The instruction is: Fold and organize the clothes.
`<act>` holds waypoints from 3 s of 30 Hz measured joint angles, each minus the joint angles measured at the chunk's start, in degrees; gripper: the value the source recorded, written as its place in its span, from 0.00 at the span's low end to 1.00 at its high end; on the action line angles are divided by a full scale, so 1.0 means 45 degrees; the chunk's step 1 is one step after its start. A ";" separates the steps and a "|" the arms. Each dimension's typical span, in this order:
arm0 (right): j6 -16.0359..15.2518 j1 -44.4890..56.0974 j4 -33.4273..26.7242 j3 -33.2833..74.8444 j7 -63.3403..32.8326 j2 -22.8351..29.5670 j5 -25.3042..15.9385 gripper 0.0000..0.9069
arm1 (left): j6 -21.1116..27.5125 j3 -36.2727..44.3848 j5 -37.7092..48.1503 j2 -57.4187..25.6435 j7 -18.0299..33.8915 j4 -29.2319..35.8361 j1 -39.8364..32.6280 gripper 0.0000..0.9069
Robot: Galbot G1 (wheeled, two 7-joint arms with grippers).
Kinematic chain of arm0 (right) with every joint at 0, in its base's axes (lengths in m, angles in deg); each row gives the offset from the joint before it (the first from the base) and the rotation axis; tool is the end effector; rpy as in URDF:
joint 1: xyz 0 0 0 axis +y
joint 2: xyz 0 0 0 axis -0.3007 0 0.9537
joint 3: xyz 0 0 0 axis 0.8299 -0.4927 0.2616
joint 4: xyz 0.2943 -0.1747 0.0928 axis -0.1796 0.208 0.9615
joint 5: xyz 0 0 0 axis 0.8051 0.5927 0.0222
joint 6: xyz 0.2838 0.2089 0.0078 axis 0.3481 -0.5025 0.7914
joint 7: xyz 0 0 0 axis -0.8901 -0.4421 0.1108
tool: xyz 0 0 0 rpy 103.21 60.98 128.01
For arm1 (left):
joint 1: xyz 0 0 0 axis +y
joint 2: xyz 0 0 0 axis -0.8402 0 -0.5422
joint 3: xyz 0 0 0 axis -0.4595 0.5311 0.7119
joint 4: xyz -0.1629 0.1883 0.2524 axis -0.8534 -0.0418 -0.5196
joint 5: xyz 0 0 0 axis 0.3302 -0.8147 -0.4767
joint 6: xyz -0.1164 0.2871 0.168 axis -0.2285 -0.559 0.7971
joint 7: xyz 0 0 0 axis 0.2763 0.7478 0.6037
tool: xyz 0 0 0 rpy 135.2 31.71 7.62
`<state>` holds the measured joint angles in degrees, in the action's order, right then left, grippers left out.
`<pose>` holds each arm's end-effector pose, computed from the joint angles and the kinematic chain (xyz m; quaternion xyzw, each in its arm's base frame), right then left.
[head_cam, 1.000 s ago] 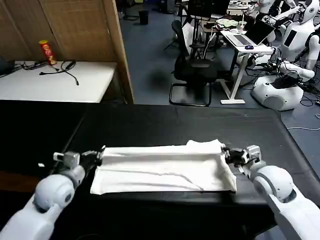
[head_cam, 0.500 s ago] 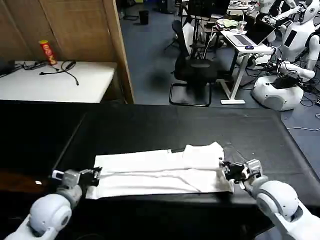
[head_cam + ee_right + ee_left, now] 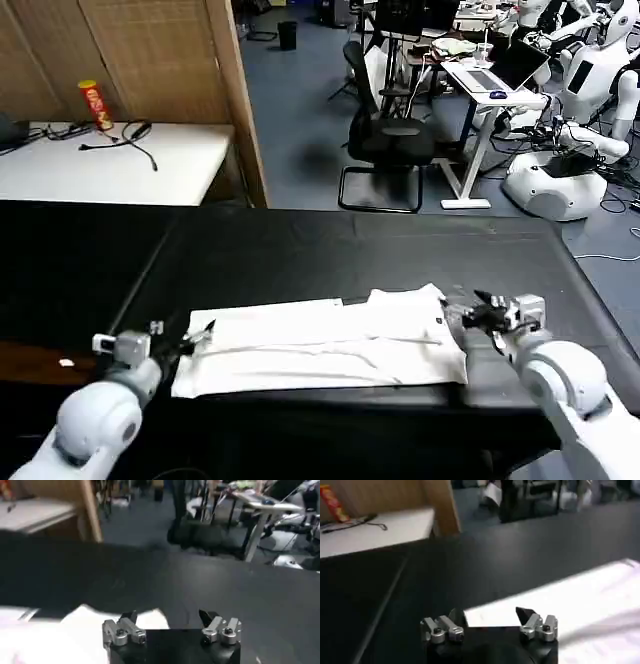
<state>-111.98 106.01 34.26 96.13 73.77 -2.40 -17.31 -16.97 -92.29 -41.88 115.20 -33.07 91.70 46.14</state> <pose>0.3487 -0.1102 -0.2553 0.0587 -0.9699 0.0078 0.2362 0.2717 0.1110 -0.2475 -0.0496 -0.9644 -0.0110 0.2593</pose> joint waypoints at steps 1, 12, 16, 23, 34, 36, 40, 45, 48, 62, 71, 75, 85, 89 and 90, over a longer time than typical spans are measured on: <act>-0.0014 -0.0126 -0.0247 -0.0130 0.0005 0.0146 -0.0048 0.96 | 0.0048 0.0077 0.0247 0.0124 -0.0032 -0.0241 -0.0251 0.97; 0.0045 -0.0437 -0.1154 -0.0535 0.0059 0.0850 -0.0305 0.32 | 0.0255 0.0203 0.0469 0.0574 -0.0307 -0.1663 -0.0916 0.00; 0.0214 -0.0411 -0.1209 -0.0521 0.0066 0.0955 -0.0426 0.08 | 0.0199 0.0193 0.0451 0.0619 -0.0345 -0.1760 -0.0896 0.00; 0.0836 -0.0132 -0.1352 -0.0227 0.0073 0.1309 -0.1129 0.00 | -0.0187 0.0281 -0.0319 0.0901 -0.0518 -0.2065 -0.1006 0.00; 0.1564 -0.0435 -0.2050 0.0671 0.0139 0.2240 -0.2335 0.00 | -0.1122 0.1391 -0.1931 0.1571 -0.1146 -0.3349 -0.2575 0.00; 0.1580 -0.0411 -0.2053 0.0771 0.0117 0.2323 -0.2349 0.00 | -0.1304 0.1635 -0.2112 0.1603 -0.1250 -0.3683 -0.3021 0.00; 0.1584 -0.0212 -0.1941 0.1012 0.0110 0.2381 -0.2379 0.00 | -0.1937 0.2090 -0.2415 0.1587 -0.1495 -0.4380 -0.3875 0.00; 0.1415 0.0056 -0.1667 0.1273 0.0636 0.2214 -0.2353 0.97 | -0.2098 0.2307 -0.2533 0.1630 -0.1513 -0.4983 -0.4381 0.97; 0.1539 0.0247 -0.1341 0.1472 0.1187 0.1977 -0.2331 0.97 | -0.2077 0.2245 -0.2588 0.1519 -0.1500 -0.4949 -0.4316 0.97; 0.1754 0.1880 0.1791 0.2543 0.1454 0.0913 -0.1173 0.97 | -0.2236 0.1051 -0.2160 0.0721 -0.1256 -0.3109 -0.2529 0.97; 0.1768 0.2846 0.3390 0.2888 0.1446 0.0811 -0.0974 0.97 | -0.2602 -0.0008 -0.2341 0.1581 -0.1461 -0.2481 -0.0688 0.69; 0.1776 0.2963 0.3686 0.2895 0.1458 0.0804 -0.0973 0.97 | -0.2706 -0.0024 -0.2563 0.1981 -0.1573 -0.2618 -0.0466 0.56; 0.1862 0.2992 0.3922 0.2741 0.1592 0.0848 -0.1023 0.97 | -0.2658 0.0144 -0.2565 0.2506 -0.1650 -0.2744 -0.0488 0.00; 0.1866 0.2966 0.4008 0.2652 0.1610 0.0931 -0.1033 0.97 | -0.2126 0.0112 -0.2011 0.2503 -0.1510 -0.2684 -0.0568 0.00; 0.1866 0.2974 0.4031 0.2645 0.1612 0.0945 -0.1035 0.97 | -0.1976 0.0085 -0.1755 0.2497 -0.1426 -0.2661 -0.0608 0.00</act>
<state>-103.58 119.39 52.40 108.03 81.03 1.85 -21.96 -25.86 -91.91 -49.78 126.44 -39.49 79.73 43.40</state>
